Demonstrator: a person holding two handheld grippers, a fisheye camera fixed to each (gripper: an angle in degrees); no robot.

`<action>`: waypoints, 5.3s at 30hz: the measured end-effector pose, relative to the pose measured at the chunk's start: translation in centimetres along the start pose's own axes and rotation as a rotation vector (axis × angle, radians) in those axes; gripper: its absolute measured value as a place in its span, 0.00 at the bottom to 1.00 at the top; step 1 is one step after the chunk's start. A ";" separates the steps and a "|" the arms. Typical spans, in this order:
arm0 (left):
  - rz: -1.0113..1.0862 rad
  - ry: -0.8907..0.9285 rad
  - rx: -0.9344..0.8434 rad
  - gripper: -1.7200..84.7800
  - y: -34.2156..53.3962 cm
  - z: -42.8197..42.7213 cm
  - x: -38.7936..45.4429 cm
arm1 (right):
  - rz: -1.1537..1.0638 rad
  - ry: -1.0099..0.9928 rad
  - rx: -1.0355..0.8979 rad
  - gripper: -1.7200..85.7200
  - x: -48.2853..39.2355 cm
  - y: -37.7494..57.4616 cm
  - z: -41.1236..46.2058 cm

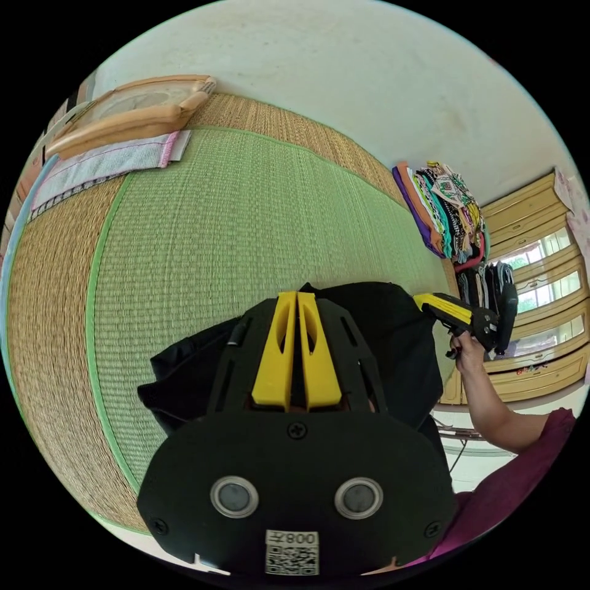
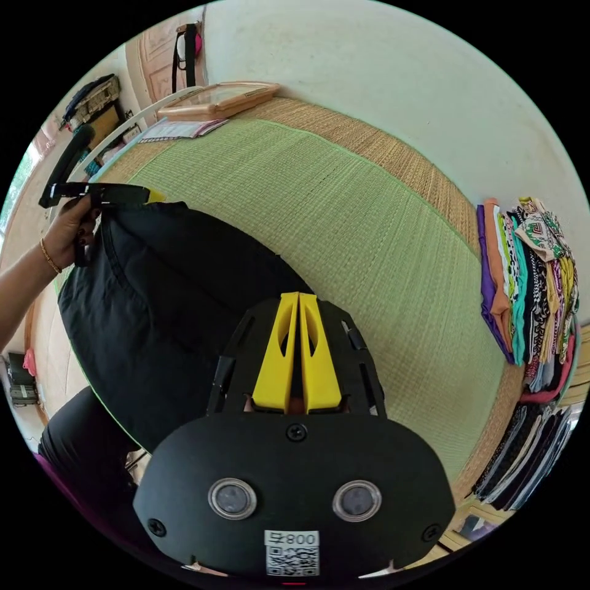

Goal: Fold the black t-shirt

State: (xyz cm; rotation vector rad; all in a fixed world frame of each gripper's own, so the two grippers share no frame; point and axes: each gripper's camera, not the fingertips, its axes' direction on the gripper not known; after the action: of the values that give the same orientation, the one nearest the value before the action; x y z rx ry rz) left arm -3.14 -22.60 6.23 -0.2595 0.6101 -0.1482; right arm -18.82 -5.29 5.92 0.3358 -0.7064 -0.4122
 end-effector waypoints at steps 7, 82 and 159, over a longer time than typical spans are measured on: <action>-0.101 0.181 0.004 0.06 8.0 -4.0 -3.4 | 0.154 -0.285 0.059 0.02 5.5 6.5 -1.1; -0.434 0.434 0.129 0.05 9.0 -19.6 -14.3 | 0.241 -0.246 0.056 0.02 11.1 10.7 1.1; -0.384 -0.054 0.029 0.02 21.5 -25.9 5.2 | 0.703 -0.590 0.002 0.03 17.5 44.2 -9.0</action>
State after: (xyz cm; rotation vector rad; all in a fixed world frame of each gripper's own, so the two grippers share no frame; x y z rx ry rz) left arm -12.74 -8.25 -23.11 -0.3496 0.4989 -0.5176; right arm 10.37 26.26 28.15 -0.0570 -1.3379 0.1770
